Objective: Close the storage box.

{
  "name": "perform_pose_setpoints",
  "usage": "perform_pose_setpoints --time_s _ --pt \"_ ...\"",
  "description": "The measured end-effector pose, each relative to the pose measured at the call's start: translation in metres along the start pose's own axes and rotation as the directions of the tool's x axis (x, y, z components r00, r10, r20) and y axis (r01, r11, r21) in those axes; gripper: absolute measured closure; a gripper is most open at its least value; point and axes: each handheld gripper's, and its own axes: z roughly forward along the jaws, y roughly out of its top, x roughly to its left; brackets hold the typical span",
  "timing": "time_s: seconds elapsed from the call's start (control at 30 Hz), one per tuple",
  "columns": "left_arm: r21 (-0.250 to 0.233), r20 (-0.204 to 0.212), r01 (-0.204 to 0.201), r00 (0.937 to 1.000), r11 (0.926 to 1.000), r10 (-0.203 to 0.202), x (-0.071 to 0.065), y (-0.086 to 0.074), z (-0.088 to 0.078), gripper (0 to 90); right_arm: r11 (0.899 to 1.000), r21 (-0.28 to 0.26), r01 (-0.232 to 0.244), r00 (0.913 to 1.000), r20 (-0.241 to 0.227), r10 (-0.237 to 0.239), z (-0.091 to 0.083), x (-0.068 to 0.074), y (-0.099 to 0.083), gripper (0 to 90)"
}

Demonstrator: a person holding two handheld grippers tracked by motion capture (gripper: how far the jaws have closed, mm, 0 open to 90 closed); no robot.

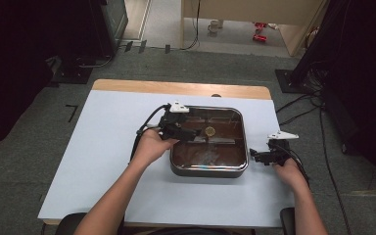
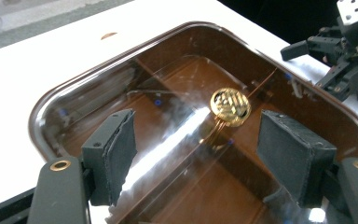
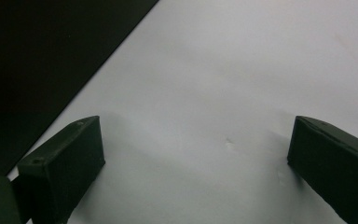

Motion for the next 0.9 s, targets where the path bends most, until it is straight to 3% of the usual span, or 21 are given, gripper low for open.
perform_pose_setpoints --time_s 0.4,0.67,0.7,0.9 --pt "0.006 -0.047 -0.006 0.9989 1.0000 0.007 0.009 -0.023 -0.029 28.0 1.000 0.000 -0.002 1.0000 0.000 0.002 0.000 0.000 0.000 3.1" --pt "-0.007 -0.057 0.029 0.9979 0.9996 -0.029 0.015 -0.042 -0.044 27.7 1.000 0.000 -0.001 1.0000 0.000 0.001 0.000 0.000 0.000 3.0" --pt "-0.006 -0.079 0.019 0.9967 0.9998 -0.020 0.015 -0.047 -0.047 27.5 1.000 -0.001 -0.001 1.0000 0.000 0.001 0.000 0.000 0.000 3.1" --pt "0.004 -0.117 0.017 0.9930 0.9999 -0.016 0.021 -0.066 -0.053 27.5 1.000 -0.001 -0.001 1.0000 0.000 0.001 0.000 0.000 0.000 3.1"
